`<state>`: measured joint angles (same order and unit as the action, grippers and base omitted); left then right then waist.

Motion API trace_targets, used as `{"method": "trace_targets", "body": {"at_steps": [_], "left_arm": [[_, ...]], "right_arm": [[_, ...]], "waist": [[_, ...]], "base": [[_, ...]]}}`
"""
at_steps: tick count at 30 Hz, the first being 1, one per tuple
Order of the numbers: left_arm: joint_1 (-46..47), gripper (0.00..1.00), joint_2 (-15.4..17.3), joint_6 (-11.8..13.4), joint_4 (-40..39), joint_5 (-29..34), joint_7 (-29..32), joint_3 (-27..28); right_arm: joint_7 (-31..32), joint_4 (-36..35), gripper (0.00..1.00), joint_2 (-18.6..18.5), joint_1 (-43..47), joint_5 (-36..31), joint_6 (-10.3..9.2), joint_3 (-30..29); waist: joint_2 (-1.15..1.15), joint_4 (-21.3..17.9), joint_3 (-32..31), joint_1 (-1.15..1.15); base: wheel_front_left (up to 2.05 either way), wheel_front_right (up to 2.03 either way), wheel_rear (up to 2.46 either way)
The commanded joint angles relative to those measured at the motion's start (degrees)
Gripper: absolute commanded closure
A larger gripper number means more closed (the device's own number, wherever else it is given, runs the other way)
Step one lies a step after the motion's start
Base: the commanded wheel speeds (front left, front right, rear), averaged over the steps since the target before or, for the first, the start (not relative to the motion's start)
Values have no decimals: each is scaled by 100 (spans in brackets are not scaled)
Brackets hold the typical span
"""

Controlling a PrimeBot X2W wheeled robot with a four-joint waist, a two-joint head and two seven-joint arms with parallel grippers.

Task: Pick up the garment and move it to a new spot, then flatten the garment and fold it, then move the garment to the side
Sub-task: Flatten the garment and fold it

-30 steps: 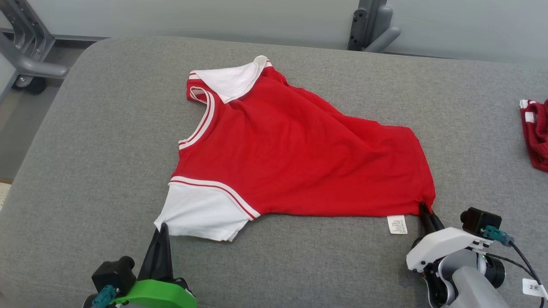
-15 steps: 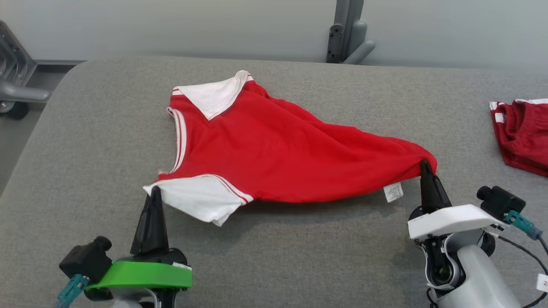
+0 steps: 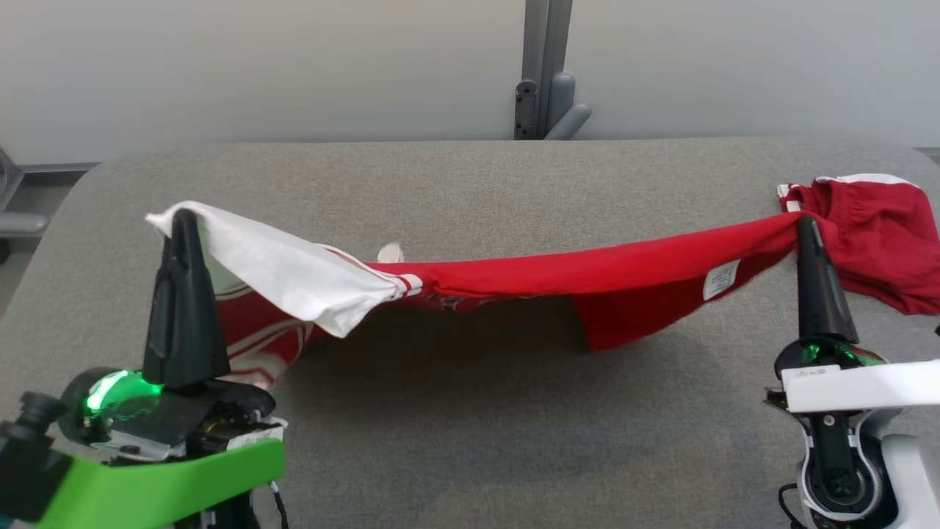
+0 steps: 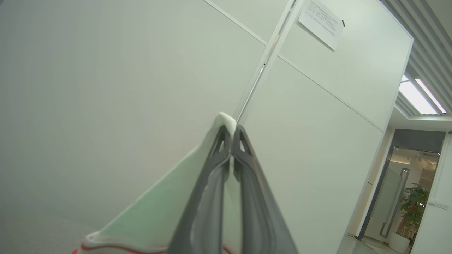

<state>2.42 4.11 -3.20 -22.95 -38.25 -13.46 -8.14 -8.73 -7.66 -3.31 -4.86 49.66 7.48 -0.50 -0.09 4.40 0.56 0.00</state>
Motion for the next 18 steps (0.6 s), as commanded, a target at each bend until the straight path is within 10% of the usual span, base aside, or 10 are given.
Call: {"method": "trace_targets", "body": {"at_steps": [1,10,18], "left_arm": [[75,100,72,45,-205,90,53,27],[709,100,337,175,-1457,39,738,-41],[1598,100,305,159,-984,-313,1142,-86]], "right_arm": [[52,-209,100,-16,107,39,1,-54],[496,-1692,100,14,254,114,1,-451],[1024,-1848,100,36,-392,-267,2,-615]], "waist": [[9,-71,-45,0],[9,-229,82,0],[9,-227,827,0]], "base": [[0,0,0],[0,0,0],[0,0,0]]}}
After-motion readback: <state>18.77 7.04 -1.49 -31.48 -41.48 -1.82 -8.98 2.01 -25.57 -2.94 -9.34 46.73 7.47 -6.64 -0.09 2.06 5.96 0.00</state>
